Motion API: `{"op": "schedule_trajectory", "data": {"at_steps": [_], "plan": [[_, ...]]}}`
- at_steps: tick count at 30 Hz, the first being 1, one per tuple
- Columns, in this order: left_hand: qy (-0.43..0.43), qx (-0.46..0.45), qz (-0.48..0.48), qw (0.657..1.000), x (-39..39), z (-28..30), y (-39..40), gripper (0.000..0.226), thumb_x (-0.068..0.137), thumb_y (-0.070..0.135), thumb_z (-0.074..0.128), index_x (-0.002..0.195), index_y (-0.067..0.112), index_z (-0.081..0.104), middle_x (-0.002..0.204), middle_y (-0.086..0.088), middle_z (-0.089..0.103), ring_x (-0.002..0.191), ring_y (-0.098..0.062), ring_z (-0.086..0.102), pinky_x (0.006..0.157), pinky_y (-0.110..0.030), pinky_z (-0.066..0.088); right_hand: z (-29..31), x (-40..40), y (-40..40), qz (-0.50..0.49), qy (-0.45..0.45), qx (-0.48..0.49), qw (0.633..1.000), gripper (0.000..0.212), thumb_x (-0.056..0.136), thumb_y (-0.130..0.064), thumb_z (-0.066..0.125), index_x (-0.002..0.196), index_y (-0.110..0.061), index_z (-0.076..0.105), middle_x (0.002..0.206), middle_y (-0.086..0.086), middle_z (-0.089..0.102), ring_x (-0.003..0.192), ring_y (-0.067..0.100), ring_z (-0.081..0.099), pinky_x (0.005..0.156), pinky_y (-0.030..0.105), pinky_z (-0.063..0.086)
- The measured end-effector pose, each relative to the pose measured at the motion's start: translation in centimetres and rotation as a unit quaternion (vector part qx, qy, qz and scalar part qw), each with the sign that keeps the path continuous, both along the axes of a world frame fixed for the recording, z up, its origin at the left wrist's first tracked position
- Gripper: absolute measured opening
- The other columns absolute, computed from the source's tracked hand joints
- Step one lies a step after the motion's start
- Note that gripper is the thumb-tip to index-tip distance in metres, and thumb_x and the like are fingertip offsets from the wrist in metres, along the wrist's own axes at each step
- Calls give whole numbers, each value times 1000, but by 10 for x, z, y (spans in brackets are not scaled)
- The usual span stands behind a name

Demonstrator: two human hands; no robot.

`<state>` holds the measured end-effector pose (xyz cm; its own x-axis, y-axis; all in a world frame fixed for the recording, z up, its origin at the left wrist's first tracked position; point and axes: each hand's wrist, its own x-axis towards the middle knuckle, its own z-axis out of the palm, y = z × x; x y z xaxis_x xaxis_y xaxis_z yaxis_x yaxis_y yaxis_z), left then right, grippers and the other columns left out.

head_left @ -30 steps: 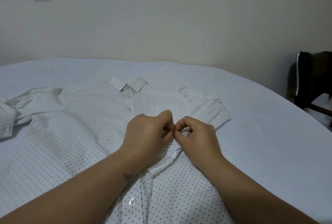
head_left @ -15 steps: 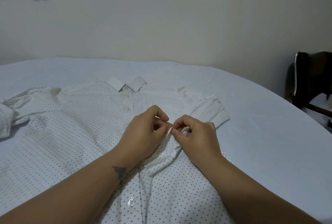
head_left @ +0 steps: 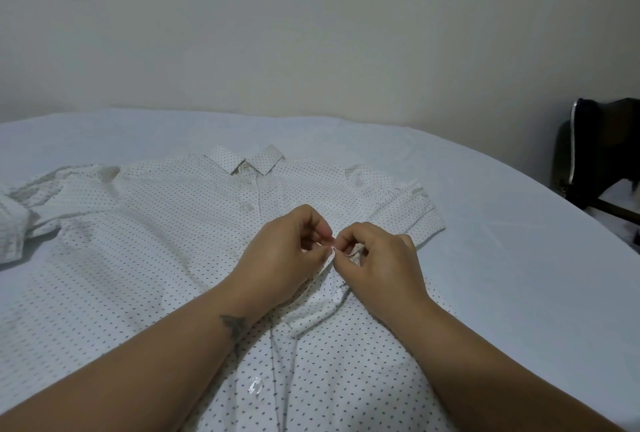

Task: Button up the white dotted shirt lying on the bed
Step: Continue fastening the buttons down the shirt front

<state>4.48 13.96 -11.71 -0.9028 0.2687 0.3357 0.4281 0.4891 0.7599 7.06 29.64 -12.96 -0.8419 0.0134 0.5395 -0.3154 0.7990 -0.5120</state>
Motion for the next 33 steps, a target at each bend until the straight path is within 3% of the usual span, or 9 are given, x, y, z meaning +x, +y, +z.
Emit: {"op": "schedule_trajectory", "data": {"at_steps": [4, 8, 13, 17, 21, 23, 26, 30, 33], "plan": [[-2, -1, -15, 1000, 2, 2, 2, 18, 83, 17, 68, 87, 34, 62, 80, 15, 70, 74, 2, 64, 62, -8, 48, 1, 1, -1, -9, -7, -18, 1000, 12, 82, -36, 67, 74, -30, 61, 55, -22, 54, 65, 1, 54, 88, 29, 35], [-28, 19, -10, 999, 2, 2, 1, 13, 84, 20, 69, 85, 32, 67, 75, 11, 71, 57, -3, 63, 49, -14, 48, 3, 2, -1, -17, 4, -14, 1000, 11, 83, -34, 65, 75, -31, 58, 72, -48, 50, 54, 8, 51, 89, 29, 36], [-38, 38, -23, 998, 4, 3, 1, 13, 85, 20, 68, 82, 32, 68, 73, 10, 72, 42, -3, 55, 42, -16, 41, 4, 2, -2, -23, 21, -27, 999, 12, 82, -32, 65, 75, -32, 56, 61, -21, 53, 52, 9, 51, 87, 30, 34], [-7, -19, -42, 999, 8, 8, -1, 2, 83, 36, 64, 85, 37, 65, 82, 20, 70, 53, 2, 60, 51, -14, 44, 4, 3, 0, -4, -4, -55, 998, 12, 83, -30, 64, 75, -31, 55, 60, -24, 56, 48, 8, 47, 80, 35, 42], [10, -137, -71, 988, 12, 13, -13, 41, 66, 62, 63, 99, 43, 50, 96, 18, 58, 82, -8, 60, 68, -28, 53, 3, 1, 4, 6, -32, -95, 995, 10, 85, -25, 60, 80, -31, 53, 50, -27, 54, 47, 8, 42, 70, 33, 40], [35, -230, -89, 968, 12, 15, -20, 48, 65, 57, 66, 104, 47, 40, 105, 23, 47, 94, -8, 50, 75, -23, 48, 3, 2, 5, 13, -25, -99, 995, 11, 85, -23, 59, 80, -30, 52, 53, -28, 54, 45, 9, 42, 72, 33, 38], [82, -306, -100, 943, 12, 22, -30, 42, 71, 49, 63, 105, 45, 39, 108, 23, 39, 101, -3, 36, 83, -19, 39, 2, 1, 5, 12, -30, -66, 997, 12, 83, -26, 61, 77, -30, 52, 65, -21, 55, 51, 9, 47, 79, 33, 37], [77, -347, -82, 931, 19, 30, -40, 26, 78, 44, 61, 99, 44, 46, 104, 22, 47, 95, 1, 43, 77, -20, 44, 2, 0, 4, -11, -45, 4, 999, 16, 81, -30, 65, 70, -34, 53, 77, -17, 55, 69, 2, 53, 88, 27, 26], [87, -363, -50, 927, 21, 29, -47, 18, 87, 35, 61, 102, 43, 55, 102, 23, 54, 92, 3, 52, 77, -23, 51, 2, 1, 5, -8, -68, 43, 997, 20, 80, -35, 66, 66, -38, 52, 78, -19, 52, 66, -1, 51, 88, 28, 23]]}}
